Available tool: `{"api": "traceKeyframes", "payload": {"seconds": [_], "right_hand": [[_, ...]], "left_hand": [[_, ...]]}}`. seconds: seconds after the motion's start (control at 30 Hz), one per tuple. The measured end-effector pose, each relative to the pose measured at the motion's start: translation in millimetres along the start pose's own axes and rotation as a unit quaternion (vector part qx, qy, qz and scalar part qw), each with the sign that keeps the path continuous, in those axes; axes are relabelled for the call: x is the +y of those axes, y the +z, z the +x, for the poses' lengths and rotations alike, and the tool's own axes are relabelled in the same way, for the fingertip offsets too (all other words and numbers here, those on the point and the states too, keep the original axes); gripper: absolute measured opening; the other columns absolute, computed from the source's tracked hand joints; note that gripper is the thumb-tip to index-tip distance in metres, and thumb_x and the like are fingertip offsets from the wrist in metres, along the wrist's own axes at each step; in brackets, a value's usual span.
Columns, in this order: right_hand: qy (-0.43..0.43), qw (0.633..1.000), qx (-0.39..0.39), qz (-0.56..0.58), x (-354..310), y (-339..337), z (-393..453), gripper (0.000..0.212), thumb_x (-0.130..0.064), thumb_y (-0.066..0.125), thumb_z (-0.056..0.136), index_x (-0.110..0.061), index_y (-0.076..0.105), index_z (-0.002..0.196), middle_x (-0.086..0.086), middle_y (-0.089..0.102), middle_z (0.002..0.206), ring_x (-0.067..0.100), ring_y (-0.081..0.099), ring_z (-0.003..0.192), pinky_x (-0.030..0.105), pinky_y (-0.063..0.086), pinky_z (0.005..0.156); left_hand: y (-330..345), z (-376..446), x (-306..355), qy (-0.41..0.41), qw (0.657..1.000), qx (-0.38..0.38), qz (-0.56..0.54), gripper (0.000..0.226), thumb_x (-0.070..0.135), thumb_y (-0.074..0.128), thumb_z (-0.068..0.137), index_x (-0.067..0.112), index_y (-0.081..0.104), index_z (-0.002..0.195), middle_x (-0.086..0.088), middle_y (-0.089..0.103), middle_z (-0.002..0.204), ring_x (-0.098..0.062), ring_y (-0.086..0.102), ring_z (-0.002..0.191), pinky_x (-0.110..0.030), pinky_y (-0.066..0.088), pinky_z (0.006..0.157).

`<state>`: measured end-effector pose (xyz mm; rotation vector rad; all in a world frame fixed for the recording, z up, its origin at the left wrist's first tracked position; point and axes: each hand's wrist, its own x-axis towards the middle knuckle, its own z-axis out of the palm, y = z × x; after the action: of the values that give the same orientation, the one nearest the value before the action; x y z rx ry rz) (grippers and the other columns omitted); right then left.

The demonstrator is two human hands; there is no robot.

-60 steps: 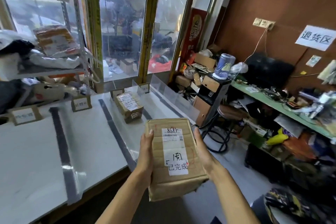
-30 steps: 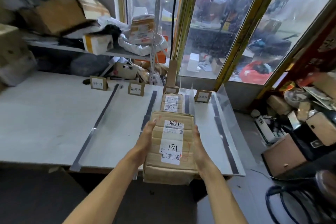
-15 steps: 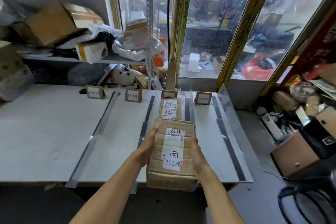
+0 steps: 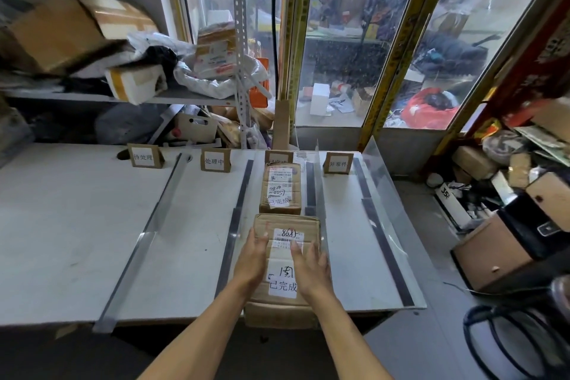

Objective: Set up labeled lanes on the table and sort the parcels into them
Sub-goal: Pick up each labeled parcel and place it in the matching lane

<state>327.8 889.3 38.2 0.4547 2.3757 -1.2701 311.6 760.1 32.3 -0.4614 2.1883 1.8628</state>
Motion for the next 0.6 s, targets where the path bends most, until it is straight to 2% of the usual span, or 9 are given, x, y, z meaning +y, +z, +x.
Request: {"api": "traceKeyframes", "payload": {"seconds": [0.07,0.13,0.2,0.27,0.33,0.37,0.47,0.6], "right_hand": [[0.004,1.000,-0.004,-0.028,2,0,0,0.082,-0.075,0.018,0.099,-0.032,0.000,0.166,0.004,-0.015,0.172,0.029,-0.010,0.159,0.052,0.002,0.127],[-0.005,0.999,-0.007,-0.049,3,1,1,0.079,-0.074,0.018,0.099,-0.034,0.002,0.166,0.005,-0.020,0.171,0.029,-0.013,0.159,0.052,0.000,0.127],[-0.020,0.998,-0.006,-0.065,4,3,2,0.077,-0.072,0.020,0.101,-0.035,0.003,0.166,0.004,-0.024,0.170,0.028,-0.017,0.158,0.051,-0.002,0.127],[-0.043,0.996,0.008,-0.079,4,5,0,0.074,-0.069,0.021,0.102,-0.034,0.003,0.166,0.001,-0.026,0.170,0.026,-0.020,0.158,0.050,-0.002,0.127],[-0.073,0.992,0.024,-0.095,-2,8,-4,0.073,-0.067,0.022,0.103,-0.034,0.002,0.165,-0.002,-0.026,0.170,0.023,-0.023,0.157,0.050,-0.001,0.127],[-0.090,0.990,0.027,-0.102,-10,9,-9,0.074,-0.068,0.021,0.102,-0.035,0.001,0.165,-0.003,-0.027,0.170,0.022,-0.025,0.156,0.052,-0.001,0.126],[-0.168,0.977,0.021,-0.129,-52,18,-25,0.081,-0.072,0.013,0.093,-0.035,0.000,0.164,-0.005,-0.033,0.167,0.022,-0.039,0.149,0.055,-0.007,0.124],[-0.313,0.932,0.005,-0.180,-125,60,-44,0.070,-0.065,0.023,0.104,-0.033,0.008,0.165,-0.006,-0.031,0.168,0.021,-0.044,0.146,0.049,-0.012,0.125]], "left_hand": [[1,-1,2,0.006,1.000,0.007,0.012,0.028,0.045,0.031,0.109,0.040,0.028,0.136,0.014,0.049,0.127,0.002,0.053,0.091,-0.008,0.047,0.058],[1,5,-4,0.017,1.000,0.009,0.009,0.040,0.057,0.033,0.104,0.044,0.029,0.142,0.006,0.056,0.138,0.000,0.061,0.095,-0.021,0.053,0.072],[0,7,-9,0.022,0.999,0.005,0.024,0.054,0.066,0.031,0.100,0.041,0.029,0.149,0.008,0.052,0.140,-0.001,0.061,0.099,-0.027,0.054,0.082],[2,6,-9,0.045,0.996,0.010,0.073,0.063,0.074,0.023,0.097,0.038,0.037,0.147,0.007,0.047,0.149,-0.012,0.054,0.125,-0.038,0.048,0.103],[2,-2,0,0.073,0.989,0.031,0.124,0.062,0.069,0.017,0.099,0.037,0.041,0.147,0.004,0.041,0.157,-0.022,0.034,0.147,-0.052,0.031,0.120],[-1,-8,6,0.088,0.985,0.047,0.143,0.060,0.064,0.017,0.102,0.036,0.037,0.151,0.005,0.035,0.161,-0.022,0.027,0.152,-0.052,0.025,0.123],[-27,-35,31,0.127,0.963,0.130,0.200,0.056,0.051,0.019,0.108,0.031,0.020,0.161,0.007,0.010,0.170,-0.011,0.003,0.157,-0.039,0.009,0.127],[-119,-80,53,0.171,0.904,0.280,0.274,0.063,0.050,0.014,0.100,0.031,0.022,0.160,0.006,0.006,0.170,-0.009,-0.005,0.156,-0.039,-0.003,0.126]]}}
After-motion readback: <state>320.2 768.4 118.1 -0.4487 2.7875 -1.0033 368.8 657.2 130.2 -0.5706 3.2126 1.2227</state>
